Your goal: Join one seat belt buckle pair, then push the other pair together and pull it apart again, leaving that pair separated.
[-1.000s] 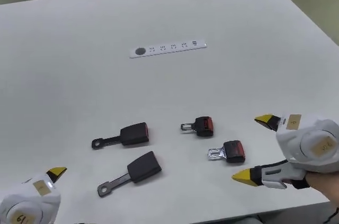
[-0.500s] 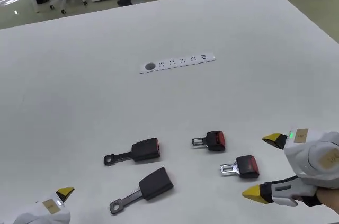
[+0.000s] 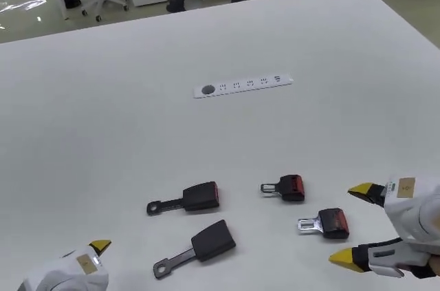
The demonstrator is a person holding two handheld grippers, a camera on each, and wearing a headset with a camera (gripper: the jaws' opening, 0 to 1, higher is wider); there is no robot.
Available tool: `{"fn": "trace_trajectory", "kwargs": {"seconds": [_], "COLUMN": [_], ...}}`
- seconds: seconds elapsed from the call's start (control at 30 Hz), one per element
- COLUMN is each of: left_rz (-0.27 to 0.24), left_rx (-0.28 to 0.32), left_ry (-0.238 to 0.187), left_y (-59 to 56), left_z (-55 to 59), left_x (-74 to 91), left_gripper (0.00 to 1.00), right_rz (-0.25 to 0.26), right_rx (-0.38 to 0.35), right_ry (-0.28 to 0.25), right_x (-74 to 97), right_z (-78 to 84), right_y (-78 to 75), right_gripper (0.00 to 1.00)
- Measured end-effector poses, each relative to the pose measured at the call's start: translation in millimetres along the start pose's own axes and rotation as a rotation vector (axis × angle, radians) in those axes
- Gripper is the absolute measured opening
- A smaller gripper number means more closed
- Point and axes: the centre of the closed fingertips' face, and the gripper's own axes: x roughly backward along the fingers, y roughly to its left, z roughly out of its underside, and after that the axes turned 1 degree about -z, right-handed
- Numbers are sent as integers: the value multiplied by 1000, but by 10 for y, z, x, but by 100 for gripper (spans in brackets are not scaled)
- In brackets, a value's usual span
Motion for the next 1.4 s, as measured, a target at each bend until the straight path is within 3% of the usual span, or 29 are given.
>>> {"fn": "trace_trajectory", "kwargs": {"seconds": [0.13, 0.23, 0.27, 0.37, 0.5, 0.57, 0.67, 0.77, 1.13, 1.4], "left_rz": [13, 17, 16, 38, 64, 126, 159, 210, 293, 346], "left_rx": [5, 3, 3, -1, -32, -40, -43, -60, -124, -230], "left_ry": [12, 11, 19, 7, 4, 24, 29, 27, 67, 57], "left_y": [8, -16, 26, -1, -11, -91, -130, -200, -381, -496], "left_z": [-46, -157, -153, -276, -332, -376, -427, -503, -766, -813], "left_x": [-44, -92, -131, -234, -372, -456, -534, -637, -960, -1081], "left_gripper": [85, 78, 78, 76, 76, 75, 72, 63, 53, 47], "right_rz": [-16, -19, -17, -20, -33, -53, -59, -112, -153, -201], "right_rx": [29, 51, 65, 79, 83, 79, 88, 59, 106, 125], "right_ry": [0, -1, 4, 21, 51, 73, 84, 95, 150, 176], "right_x": [-58, -77, -109, -146, -196, -242, -257, -290, -520, -605], "right_z": [-28, -47, -35, 4, 78, 154, 175, 223, 450, 555], "right_y": [19, -2, -40, -101, -141, -173, -190, -131, -310, -300], "right_gripper": [68, 66, 65, 59, 58, 55, 53, 46, 40, 37]}}
